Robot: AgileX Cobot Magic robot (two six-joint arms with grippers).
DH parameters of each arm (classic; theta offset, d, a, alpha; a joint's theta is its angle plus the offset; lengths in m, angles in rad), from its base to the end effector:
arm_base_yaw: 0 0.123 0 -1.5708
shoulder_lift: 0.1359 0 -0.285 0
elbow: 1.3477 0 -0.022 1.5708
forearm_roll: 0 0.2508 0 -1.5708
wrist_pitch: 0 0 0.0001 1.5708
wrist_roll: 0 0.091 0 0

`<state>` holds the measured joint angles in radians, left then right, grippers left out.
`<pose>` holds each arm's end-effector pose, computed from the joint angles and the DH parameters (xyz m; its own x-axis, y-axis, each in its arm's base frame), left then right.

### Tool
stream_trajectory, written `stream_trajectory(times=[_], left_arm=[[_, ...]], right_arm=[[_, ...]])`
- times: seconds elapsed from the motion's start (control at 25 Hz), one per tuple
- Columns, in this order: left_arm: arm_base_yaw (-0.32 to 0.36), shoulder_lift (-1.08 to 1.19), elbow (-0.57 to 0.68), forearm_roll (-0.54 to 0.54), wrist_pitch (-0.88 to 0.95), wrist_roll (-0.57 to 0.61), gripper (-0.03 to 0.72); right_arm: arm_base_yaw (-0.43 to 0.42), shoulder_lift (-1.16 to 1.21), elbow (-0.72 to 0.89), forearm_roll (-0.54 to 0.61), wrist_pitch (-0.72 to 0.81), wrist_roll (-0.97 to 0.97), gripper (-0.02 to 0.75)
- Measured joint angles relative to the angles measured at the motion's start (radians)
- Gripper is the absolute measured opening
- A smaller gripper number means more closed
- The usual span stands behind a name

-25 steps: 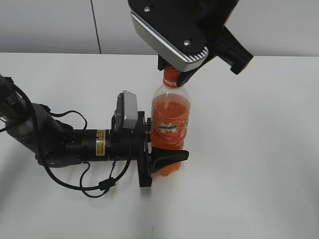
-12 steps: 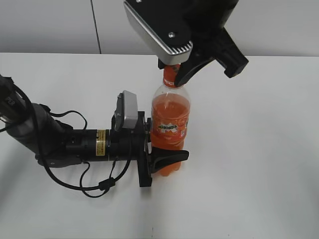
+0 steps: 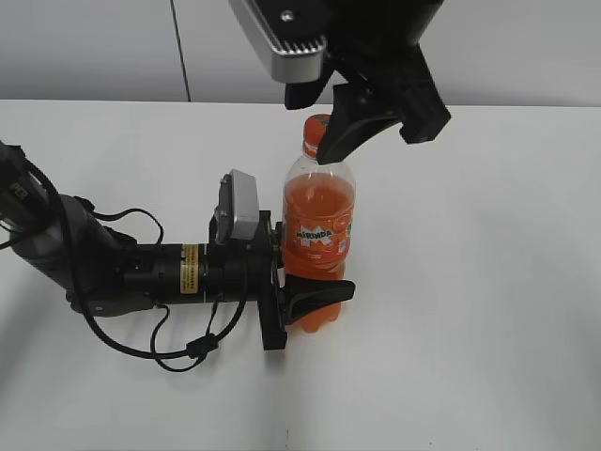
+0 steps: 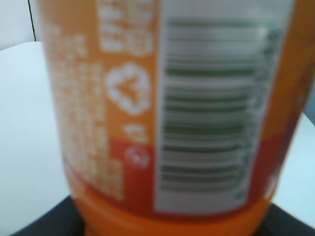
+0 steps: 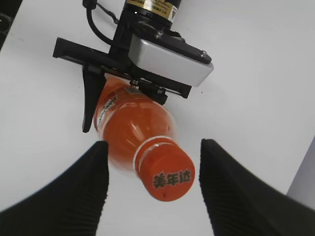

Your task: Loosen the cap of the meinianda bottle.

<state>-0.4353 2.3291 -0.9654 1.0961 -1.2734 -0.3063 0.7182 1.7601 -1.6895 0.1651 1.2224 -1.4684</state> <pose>0.2955 -0.2227 0.0537 -0.0571 0.1486 -0.9872 0.9936 0.1052 -0.0416 0.2722 0.2566 0.3353 0.5720 -0.7956 -0.1995 -0.8030 -0.4937 -0.3337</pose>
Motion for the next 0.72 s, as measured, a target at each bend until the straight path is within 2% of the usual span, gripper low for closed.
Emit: stream_trajectory(times=[0.2,0.28,0.36,0.56,0.64,0.72], left_arm=[[0.000,0.000,0.000,0.000,0.000,0.000,0.384],[0.000,0.000,0.000,0.000,0.000,0.000,0.384],[0.000,0.000,0.000,0.000,0.000,0.000,0.384],[0.000,0.000,0.000,0.000,0.000,0.000,0.384],[0.000,0.000,0.000,0.000,0.000,0.000,0.384],[0.000,0.000,0.000,0.000,0.000,0.000,0.384]], right_arm=[[0.000,-0.018,0.000,0.001,0.000,0.222,0.467],[0.000,-0.044,0.000,0.001,0.000,0.379,0.470],[0.000,-0.070,0.000,0.002,-0.005,0.589,0.470],[0.000,-0.114,-0.007,-0.046,-0.028,1.290,0.471],[0.000,-0.115,-0.007,-0.105,-0.013,1.515,0.471],[0.000,-0.113,-0.007,-0.151,-0.007,1.628,0.471]])
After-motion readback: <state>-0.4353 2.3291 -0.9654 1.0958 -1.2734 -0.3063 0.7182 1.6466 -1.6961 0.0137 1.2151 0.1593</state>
